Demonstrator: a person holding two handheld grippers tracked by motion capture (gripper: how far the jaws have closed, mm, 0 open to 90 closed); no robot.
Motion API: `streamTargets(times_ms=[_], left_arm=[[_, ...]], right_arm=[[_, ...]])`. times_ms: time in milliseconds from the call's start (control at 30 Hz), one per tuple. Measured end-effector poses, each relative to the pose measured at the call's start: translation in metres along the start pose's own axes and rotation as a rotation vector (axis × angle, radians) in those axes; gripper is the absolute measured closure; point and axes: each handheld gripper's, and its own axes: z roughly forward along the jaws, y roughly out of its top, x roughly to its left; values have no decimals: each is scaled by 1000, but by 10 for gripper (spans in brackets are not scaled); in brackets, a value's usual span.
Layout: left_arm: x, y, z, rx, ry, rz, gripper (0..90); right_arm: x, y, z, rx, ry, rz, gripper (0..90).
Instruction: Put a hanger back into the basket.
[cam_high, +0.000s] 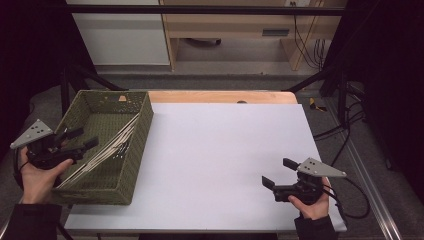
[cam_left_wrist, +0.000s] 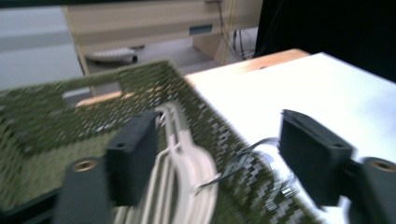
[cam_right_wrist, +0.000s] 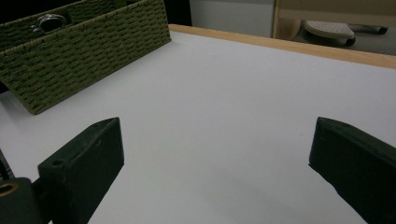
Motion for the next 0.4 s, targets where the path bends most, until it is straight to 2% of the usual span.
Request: streamTargets(times_ms=[133, 200, 400], left_arm=[[-22, 1, 4, -30, -28, 24, 136], [-32, 0, 7, -51, -41, 19, 103], [-57, -7, 18, -37, -93, 47, 62]], right_arm=[[0, 1, -2, -12, -2, 2, 34], [0, 1, -3, -17, 0, -4, 33], [-1, 2, -5, -25, -2, -1, 32]])
